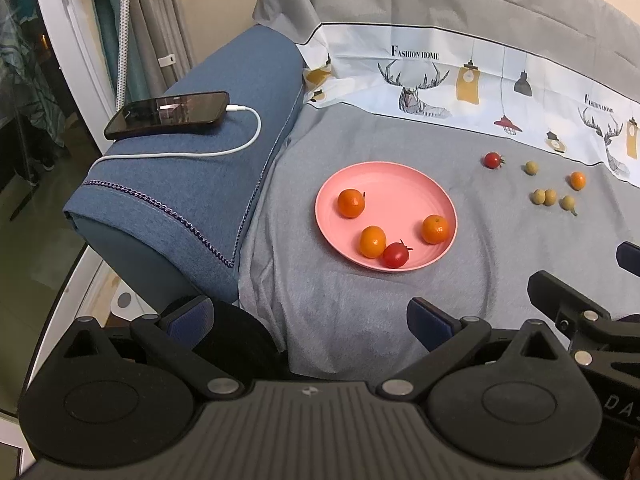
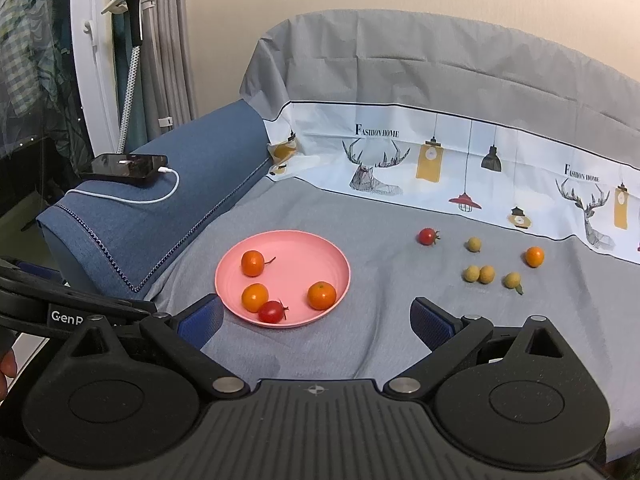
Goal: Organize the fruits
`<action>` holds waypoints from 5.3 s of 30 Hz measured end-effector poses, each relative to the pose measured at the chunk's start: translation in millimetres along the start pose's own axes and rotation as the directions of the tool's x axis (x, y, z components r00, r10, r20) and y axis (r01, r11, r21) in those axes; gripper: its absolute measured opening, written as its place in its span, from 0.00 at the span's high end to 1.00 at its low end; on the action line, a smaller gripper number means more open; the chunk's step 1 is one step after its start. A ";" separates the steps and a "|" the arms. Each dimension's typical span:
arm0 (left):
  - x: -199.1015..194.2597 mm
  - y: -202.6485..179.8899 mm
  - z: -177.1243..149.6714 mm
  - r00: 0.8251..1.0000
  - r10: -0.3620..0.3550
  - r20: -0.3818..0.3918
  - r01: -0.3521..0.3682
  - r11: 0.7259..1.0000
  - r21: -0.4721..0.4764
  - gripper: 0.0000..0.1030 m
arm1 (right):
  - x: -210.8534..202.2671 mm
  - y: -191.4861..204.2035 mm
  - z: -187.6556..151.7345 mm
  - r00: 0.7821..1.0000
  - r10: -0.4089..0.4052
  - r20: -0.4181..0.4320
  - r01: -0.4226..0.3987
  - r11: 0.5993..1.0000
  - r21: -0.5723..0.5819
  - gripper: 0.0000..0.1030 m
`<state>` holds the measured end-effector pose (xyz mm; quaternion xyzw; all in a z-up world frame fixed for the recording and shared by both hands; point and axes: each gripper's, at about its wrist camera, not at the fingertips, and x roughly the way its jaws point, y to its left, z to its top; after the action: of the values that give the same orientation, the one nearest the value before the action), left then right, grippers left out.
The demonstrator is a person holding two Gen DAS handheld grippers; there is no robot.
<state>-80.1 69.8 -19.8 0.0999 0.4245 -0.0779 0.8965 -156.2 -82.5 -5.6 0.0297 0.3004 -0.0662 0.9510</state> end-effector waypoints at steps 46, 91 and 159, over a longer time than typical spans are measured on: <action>57.7 -42.4 39.0 0.996 0.051 -0.071 -0.043 0.993 0.112 0.00 | 58.0 -40.2 -6.4 0.994 -0.009 -0.106 0.021 0.994 0.110 0.04; 291.9 -347.0 144.5 0.856 -0.474 -0.205 0.515 0.749 0.417 0.73 | 272.2 -283.6 -43.5 0.913 -0.396 -0.093 0.406 0.903 0.139 0.46; -7.0 13.6 12.2 0.968 -0.248 0.044 0.252 0.961 -0.111 0.73 | -21.2 -24.2 -8.0 0.989 0.004 0.151 -0.013 0.998 0.062 0.71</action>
<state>-72.4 80.3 -5.3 -0.0077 0.4242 -0.1674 0.8899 -181.4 -103.3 -0.3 0.0558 0.2253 -0.0737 0.9699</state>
